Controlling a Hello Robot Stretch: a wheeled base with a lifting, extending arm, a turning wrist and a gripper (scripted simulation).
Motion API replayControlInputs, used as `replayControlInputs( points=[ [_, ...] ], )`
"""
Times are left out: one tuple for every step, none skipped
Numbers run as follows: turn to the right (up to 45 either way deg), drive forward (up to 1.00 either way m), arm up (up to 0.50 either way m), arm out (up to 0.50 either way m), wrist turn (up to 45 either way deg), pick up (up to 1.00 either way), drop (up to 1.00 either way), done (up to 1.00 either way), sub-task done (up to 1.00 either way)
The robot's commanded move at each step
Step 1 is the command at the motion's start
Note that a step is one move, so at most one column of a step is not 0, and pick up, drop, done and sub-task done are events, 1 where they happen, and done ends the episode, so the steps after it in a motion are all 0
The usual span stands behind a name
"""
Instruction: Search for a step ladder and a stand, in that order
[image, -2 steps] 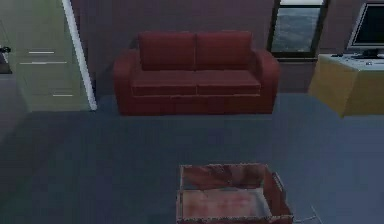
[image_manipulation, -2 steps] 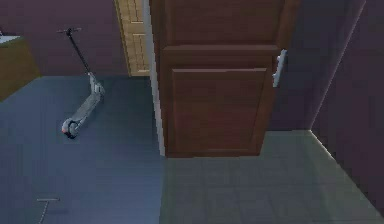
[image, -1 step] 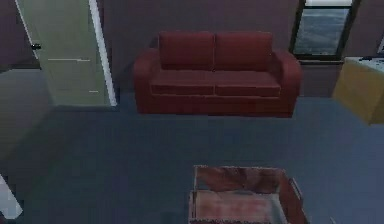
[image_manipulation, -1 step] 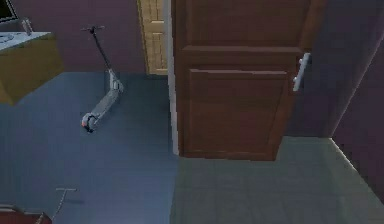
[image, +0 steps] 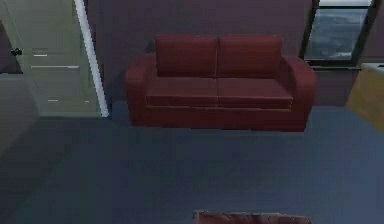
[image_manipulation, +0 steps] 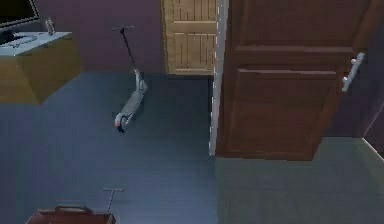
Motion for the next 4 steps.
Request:
replayControlInputs(
  points=[
    [-45.0,0.0,0.0,0.0,0.0,0.0,0.0,0.0,0.0],
    [-15.0,0.0,0.0,0.0,0.0,0.0,0.0,0.0,0.0],
    [0.0,0.3,0.0,0.0,0.0,0.0,0.0,0.0,0.0],
    [24.0,0.0,0.0,0.0,0.0,0.0,0.0,0.0,0.0]
  ],
)
